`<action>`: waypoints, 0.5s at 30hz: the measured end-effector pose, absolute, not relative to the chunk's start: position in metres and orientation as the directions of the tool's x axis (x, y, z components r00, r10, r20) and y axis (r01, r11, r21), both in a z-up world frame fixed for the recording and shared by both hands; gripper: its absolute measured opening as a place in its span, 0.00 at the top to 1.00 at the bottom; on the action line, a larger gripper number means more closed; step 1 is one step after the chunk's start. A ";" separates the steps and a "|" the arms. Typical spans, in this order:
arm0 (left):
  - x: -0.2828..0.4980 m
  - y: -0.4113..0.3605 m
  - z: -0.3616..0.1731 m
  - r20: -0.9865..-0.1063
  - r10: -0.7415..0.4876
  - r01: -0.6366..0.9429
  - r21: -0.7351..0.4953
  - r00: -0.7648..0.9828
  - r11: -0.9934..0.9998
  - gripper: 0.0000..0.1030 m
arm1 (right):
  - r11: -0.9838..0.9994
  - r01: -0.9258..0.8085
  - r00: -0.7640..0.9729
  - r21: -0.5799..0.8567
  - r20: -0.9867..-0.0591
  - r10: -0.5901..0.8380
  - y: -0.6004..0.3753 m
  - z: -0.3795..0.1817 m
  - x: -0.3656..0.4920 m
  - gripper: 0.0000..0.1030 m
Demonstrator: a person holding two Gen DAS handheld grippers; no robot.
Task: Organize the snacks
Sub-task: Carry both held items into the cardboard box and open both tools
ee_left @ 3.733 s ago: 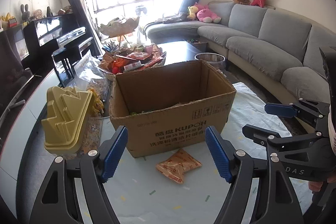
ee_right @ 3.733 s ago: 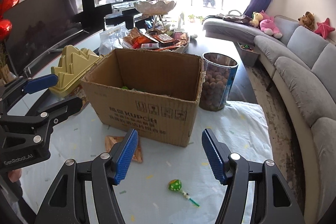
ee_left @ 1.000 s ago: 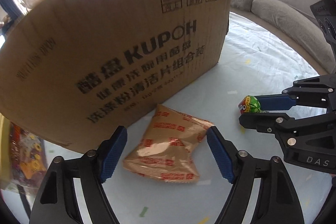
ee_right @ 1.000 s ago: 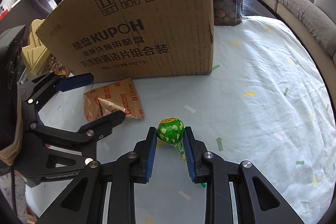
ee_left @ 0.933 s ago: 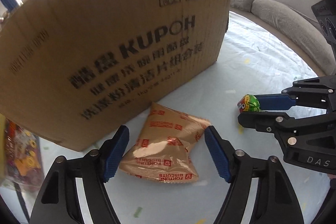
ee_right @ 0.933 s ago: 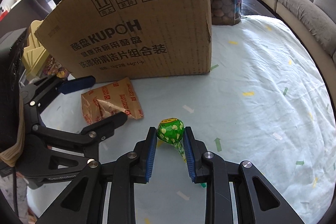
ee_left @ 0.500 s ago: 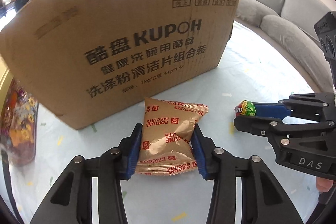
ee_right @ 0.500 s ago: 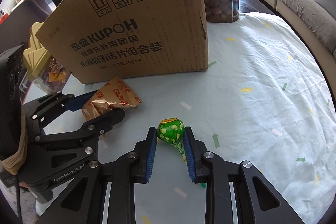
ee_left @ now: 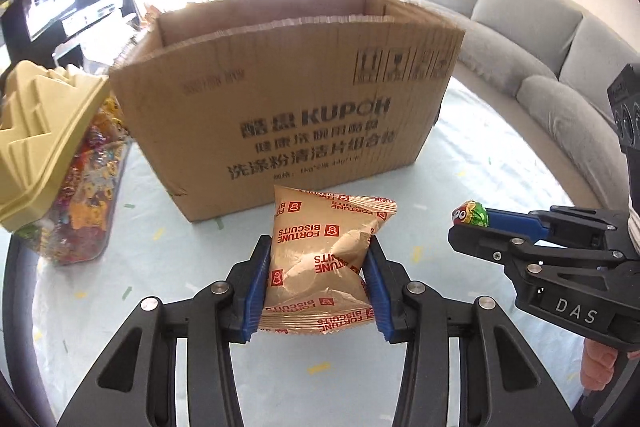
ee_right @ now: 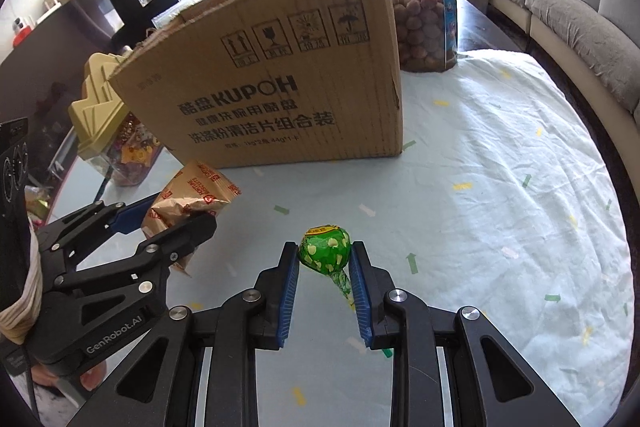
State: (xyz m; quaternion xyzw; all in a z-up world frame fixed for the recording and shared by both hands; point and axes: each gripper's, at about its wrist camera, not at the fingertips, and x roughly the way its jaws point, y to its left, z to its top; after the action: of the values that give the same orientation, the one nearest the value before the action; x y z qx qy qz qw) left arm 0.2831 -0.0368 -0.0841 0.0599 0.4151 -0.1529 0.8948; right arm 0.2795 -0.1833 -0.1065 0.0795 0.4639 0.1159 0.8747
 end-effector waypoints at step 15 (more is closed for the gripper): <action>0.260 -0.029 -0.018 -0.654 -0.234 0.268 -0.049 0.719 0.962 0.57 | 0.962 -0.189 0.652 0.198 -0.707 0.273 -0.180 -0.040 0.265 0.74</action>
State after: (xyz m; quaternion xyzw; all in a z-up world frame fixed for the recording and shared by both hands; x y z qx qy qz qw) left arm 0.2605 -0.0288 -0.0183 0.0243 0.3495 -0.1352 0.9268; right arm 0.2646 -0.1796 -0.0402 0.0532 0.3973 0.1273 0.9073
